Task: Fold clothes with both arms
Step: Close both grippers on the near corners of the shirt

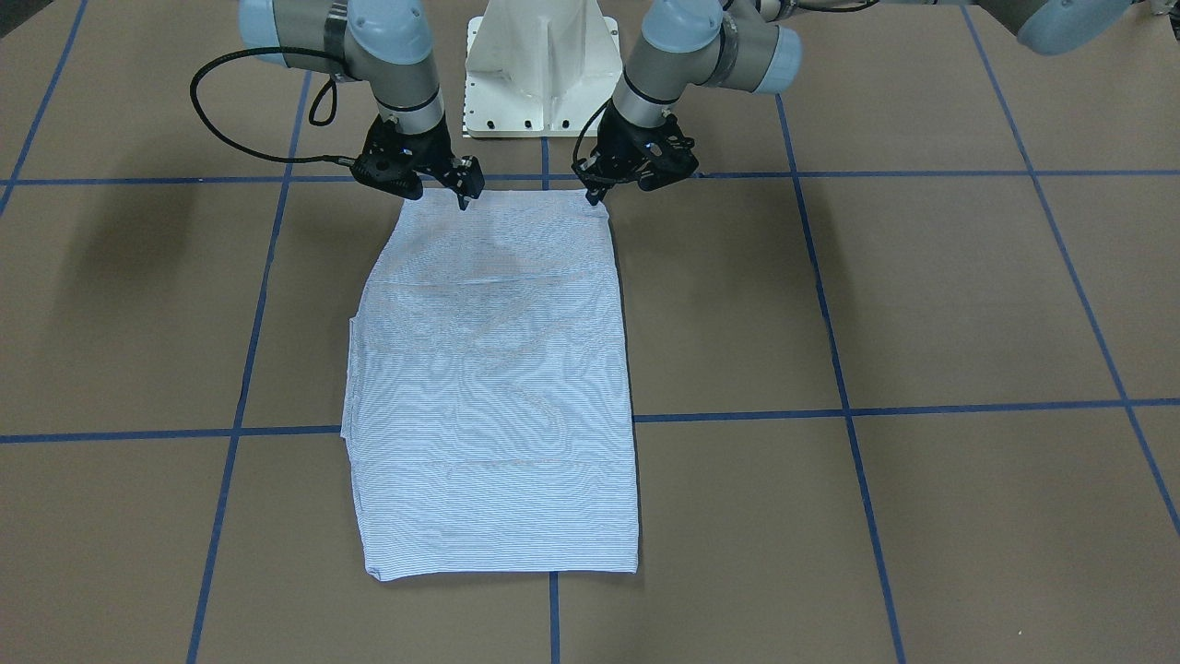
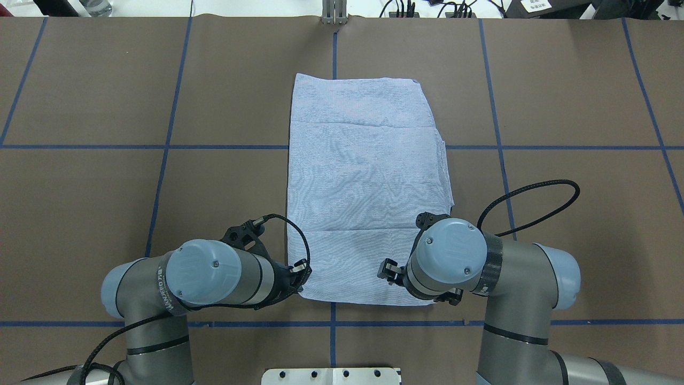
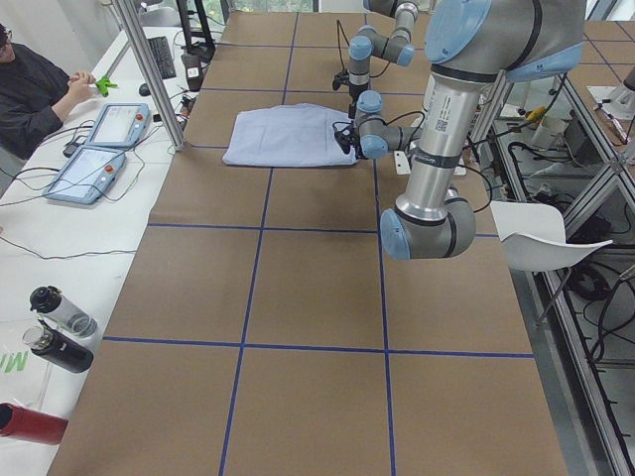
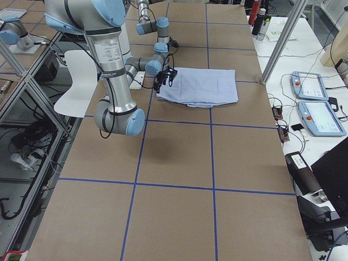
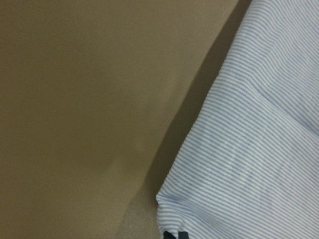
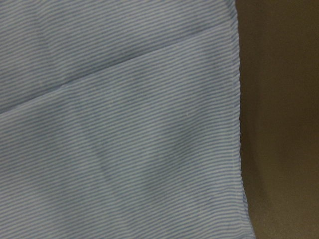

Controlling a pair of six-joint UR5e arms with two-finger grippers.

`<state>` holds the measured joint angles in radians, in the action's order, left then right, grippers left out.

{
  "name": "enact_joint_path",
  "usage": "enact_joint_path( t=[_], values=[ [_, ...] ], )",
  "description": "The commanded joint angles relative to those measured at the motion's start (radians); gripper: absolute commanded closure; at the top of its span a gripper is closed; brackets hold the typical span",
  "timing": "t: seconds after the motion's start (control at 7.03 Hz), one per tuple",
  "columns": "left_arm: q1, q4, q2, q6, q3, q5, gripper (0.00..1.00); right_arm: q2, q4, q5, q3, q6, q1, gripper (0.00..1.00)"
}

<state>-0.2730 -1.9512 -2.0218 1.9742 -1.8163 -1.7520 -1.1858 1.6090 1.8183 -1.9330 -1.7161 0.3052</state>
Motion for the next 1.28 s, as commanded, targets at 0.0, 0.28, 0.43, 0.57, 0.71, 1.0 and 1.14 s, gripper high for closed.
enact_joint_path(
  t=[0.0, 0.28, 0.43, 0.57, 0.71, 1.0, 1.14],
  values=[
    [0.0, 0.0, 0.0, 0.0, -0.001, 0.0, 1.0, -0.014, -0.001, -0.001, 0.003, 0.0, -0.005, 0.0],
    [0.0, 0.0, 0.0, 0.0, -0.003, 0.002, 1.0, -0.015, -0.001, -0.001, 0.014, 0.0, -0.009, 0.0],
    [0.0, 0.0, 0.0, 0.0, -0.003, 0.002, 1.0, -0.015, -0.003, -0.002, 0.031, 0.001, -0.014, 0.0],
    [-0.002, 0.0, 0.0, 0.0, -0.002, 0.002, 1.0, -0.012, -0.003, -0.001, 0.038, 0.001, -0.014, 0.0],
    [-0.002, 0.0, 0.0, 0.0, -0.003, 0.002, 1.0, -0.012, -0.003, -0.001, 0.04, 0.001, -0.015, 0.0],
    [-0.002, 0.0, 0.0, 0.0, -0.003, 0.002, 1.0, -0.014, -0.001, 0.001, 0.04, 0.003, -0.017, 0.0],
    [-0.002, 0.0, 0.0, 0.0, -0.003, 0.003, 1.0, -0.014, -0.001, 0.001, 0.04, 0.003, -0.017, 0.0]
  ],
)
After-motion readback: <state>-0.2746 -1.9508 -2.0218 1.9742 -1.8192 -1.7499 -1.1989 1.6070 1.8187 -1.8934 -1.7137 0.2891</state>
